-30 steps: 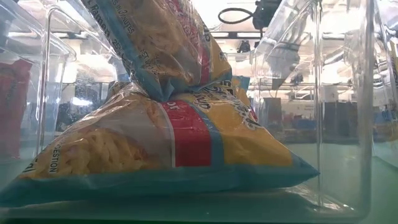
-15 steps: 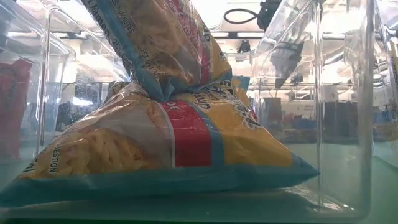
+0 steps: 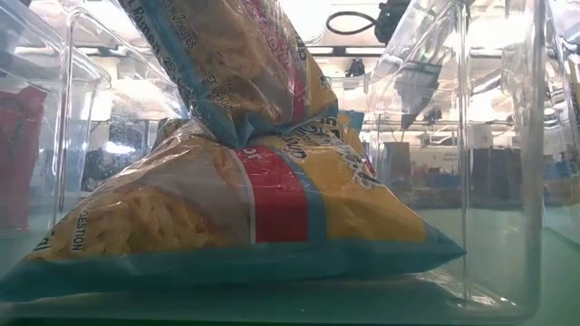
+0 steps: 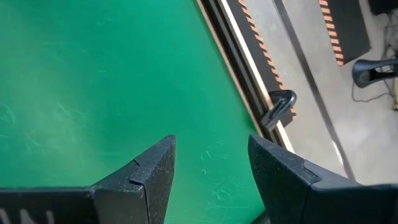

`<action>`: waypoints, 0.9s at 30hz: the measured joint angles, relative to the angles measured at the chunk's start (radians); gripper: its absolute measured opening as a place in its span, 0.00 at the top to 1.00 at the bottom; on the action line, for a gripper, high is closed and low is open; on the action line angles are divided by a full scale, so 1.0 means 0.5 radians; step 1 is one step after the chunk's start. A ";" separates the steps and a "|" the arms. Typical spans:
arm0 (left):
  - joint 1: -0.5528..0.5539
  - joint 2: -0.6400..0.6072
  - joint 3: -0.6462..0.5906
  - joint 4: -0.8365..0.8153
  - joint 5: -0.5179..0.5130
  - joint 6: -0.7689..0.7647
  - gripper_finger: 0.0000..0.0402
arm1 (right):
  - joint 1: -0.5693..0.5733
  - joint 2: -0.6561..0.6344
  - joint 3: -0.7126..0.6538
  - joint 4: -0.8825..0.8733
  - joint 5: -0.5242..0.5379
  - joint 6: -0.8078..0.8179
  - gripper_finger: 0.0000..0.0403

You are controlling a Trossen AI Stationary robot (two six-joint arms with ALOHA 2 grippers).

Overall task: Sort Maruchan noodles
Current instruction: Put the yellow noodle pack into the right transparent bin

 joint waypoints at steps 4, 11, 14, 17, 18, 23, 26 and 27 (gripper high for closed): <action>0.000 0.052 0.011 -0.087 0.041 -0.093 0.64 | 0.000 0.000 0.000 -0.001 -0.066 0.040 0.52; -0.053 0.092 0.005 0.253 0.189 -0.099 0.64 | 0.000 0.000 -0.002 0.000 -0.095 0.038 0.52; -0.053 0.101 -0.003 0.518 0.301 -0.103 0.64 | 0.000 0.000 -0.002 0.001 -0.094 0.037 0.52; -0.056 0.138 -0.004 0.840 0.401 -0.104 0.64 | 0.000 0.000 -0.002 0.003 -0.094 0.037 0.52; -0.057 0.160 -0.004 0.950 0.444 -0.104 0.64 | 0.000 0.000 -0.002 0.007 -0.094 0.036 0.52; -0.057 0.266 -0.004 1.308 0.629 -0.134 0.64 | 0.000 0.000 -0.002 0.015 -0.088 0.036 0.52; -0.057 0.232 -0.004 1.275 0.665 -0.145 0.64 | 0.000 0.000 -0.002 0.014 -0.087 0.044 0.52; -0.057 0.214 -0.004 1.229 0.665 -0.141 0.64 | 0.000 0.000 -0.002 0.014 -0.087 0.063 0.52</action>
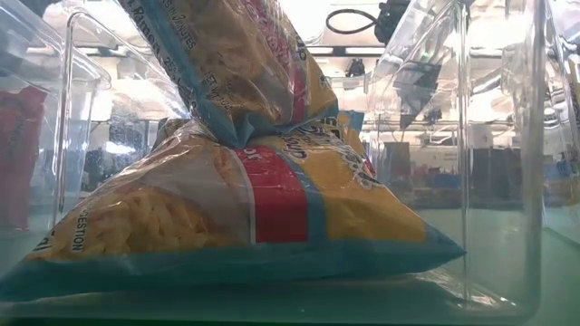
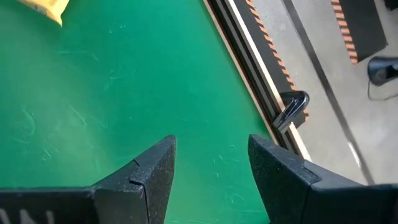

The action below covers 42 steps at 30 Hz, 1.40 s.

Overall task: Sort Maruchan noodles
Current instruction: Put the yellow noodle pack into the right transparent bin

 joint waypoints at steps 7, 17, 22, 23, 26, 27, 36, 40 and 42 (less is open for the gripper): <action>-0.058 -0.076 0.002 -0.335 0.039 -0.078 0.64 | 0.001 0.003 -0.061 0.306 -0.647 0.256 0.52; -0.151 -0.150 0.002 -0.458 0.048 -0.134 0.64 | -0.021 0.005 -0.403 1.294 -1.141 0.601 0.52; -0.151 -0.201 0.002 -0.744 0.002 -0.084 0.64 | -0.022 0.005 -0.534 1.514 -1.141 0.667 0.52; -0.149 -0.206 0.003 -0.796 -0.010 -0.087 0.64 | -0.022 0.005 -0.558 1.542 -1.138 0.676 0.52; -0.152 -0.204 -0.001 -0.857 -0.036 -0.100 0.64 | -0.022 0.005 -0.607 1.567 -1.114 0.698 0.52; -0.152 -0.200 -0.002 -0.854 -0.051 -0.100 0.64 | -0.022 0.005 -0.616 1.569 -1.081 0.698 0.52; -0.151 -0.094 0.000 -0.918 -0.089 -0.121 0.64 | -0.021 0.006 -0.615 1.557 -1.004 0.798 0.52; -0.145 -0.061 0.004 -0.902 -0.091 -0.120 0.64 | -0.021 0.006 -0.610 1.556 -0.960 0.811 0.52; -0.136 -0.044 0.004 -0.901 -0.085 -0.106 0.64 | -0.021 0.016 -0.610 1.559 -0.964 0.879 0.52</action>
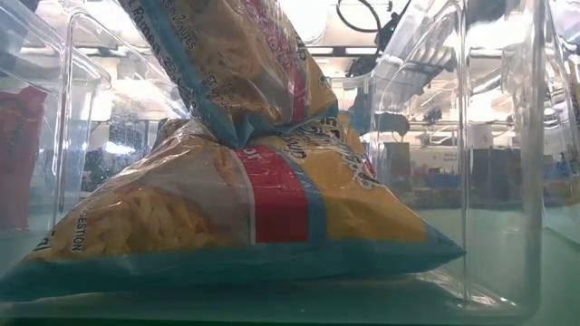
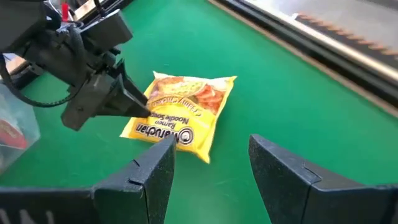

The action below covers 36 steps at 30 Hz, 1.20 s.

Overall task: Sort Maruchan noodles
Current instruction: Put the yellow noodle pack into the right transparent bin

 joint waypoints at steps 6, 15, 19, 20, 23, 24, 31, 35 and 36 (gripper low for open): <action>0.007 0.048 0.000 -0.005 0.032 0.042 0.64 | -0.001 0.114 -0.025 -0.030 -0.090 0.128 0.52; 0.011 0.054 0.002 -0.085 0.100 0.152 0.64 | -0.002 0.314 -0.025 0.049 -0.137 0.240 0.52; 0.012 0.054 0.002 -0.098 0.122 0.182 0.64 | -0.002 0.418 -0.025 0.196 -0.162 0.312 0.52; 0.012 0.054 0.002 -0.103 0.124 0.186 0.64 | -0.004 0.452 -0.025 0.240 -0.194 0.350 0.52; 0.012 0.053 0.002 -0.106 0.129 0.215 0.64 | -0.005 0.573 -0.025 0.388 -0.351 0.440 0.52; 0.012 0.052 0.002 -0.111 0.130 0.216 0.64 | -0.005 0.616 -0.025 0.431 -0.411 0.465 0.52; 0.011 0.051 0.002 -0.121 0.136 0.211 0.64 | -0.052 0.836 0.038 0.581 -0.815 0.565 0.52; 0.010 0.051 0.002 -0.121 0.135 0.201 0.64 | -0.071 0.899 0.103 0.581 -0.898 0.556 0.52; 0.010 0.051 0.002 -0.121 0.135 0.196 0.64 | -0.075 0.910 0.117 0.580 -0.899 0.541 0.52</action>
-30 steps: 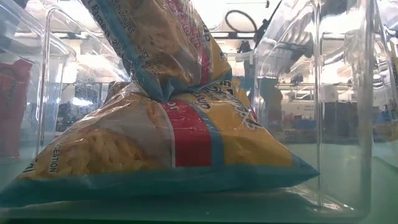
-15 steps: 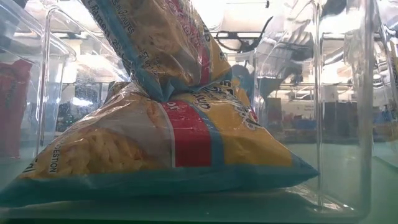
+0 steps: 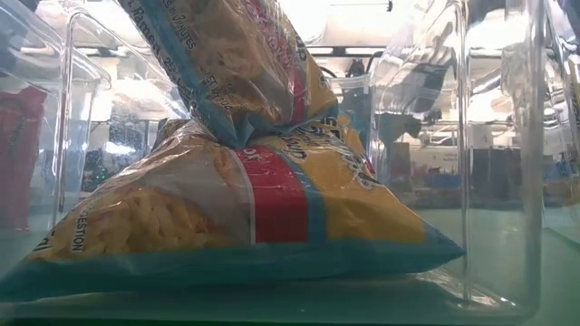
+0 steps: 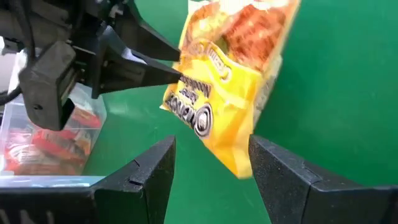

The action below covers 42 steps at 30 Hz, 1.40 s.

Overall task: Sort Maruchan noodles
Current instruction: Put the yellow noodle pack into the right transparent bin

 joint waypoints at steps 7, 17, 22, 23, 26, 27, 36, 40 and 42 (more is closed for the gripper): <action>-0.001 0.000 0.000 0.000 -0.003 -0.014 0.64 | -0.001 0.103 0.125 -0.026 0.224 -0.052 0.52; -0.002 0.000 0.000 0.000 -0.013 -0.004 0.64 | -0.009 0.130 0.280 -0.135 0.264 -0.068 0.52; -0.004 0.008 0.000 0.003 -0.027 0.000 0.64 | -0.033 0.220 0.340 -0.147 0.167 -0.038 0.52; -0.004 0.012 0.001 0.006 -0.029 0.000 0.64 | -0.036 0.240 0.358 -0.149 0.134 -0.031 0.52; -0.004 0.014 0.002 0.014 -0.032 0.001 0.64 | -0.035 0.291 0.404 -0.170 0.112 -0.044 0.52; -0.004 0.014 0.002 0.014 -0.036 0.001 0.64 | -0.035 0.307 0.417 -0.173 0.105 -0.048 0.52; -0.004 0.014 0.002 0.012 -0.046 0.003 0.64 | -0.067 0.396 0.499 -0.341 0.099 -0.108 0.52; -0.004 0.014 0.002 0.001 -0.044 0.004 0.64 | -0.116 0.295 0.509 -0.497 0.114 -0.233 0.52; -0.004 0.014 0.002 0.000 -0.046 0.004 0.64 | -0.133 0.262 0.509 -0.512 0.148 -0.271 0.52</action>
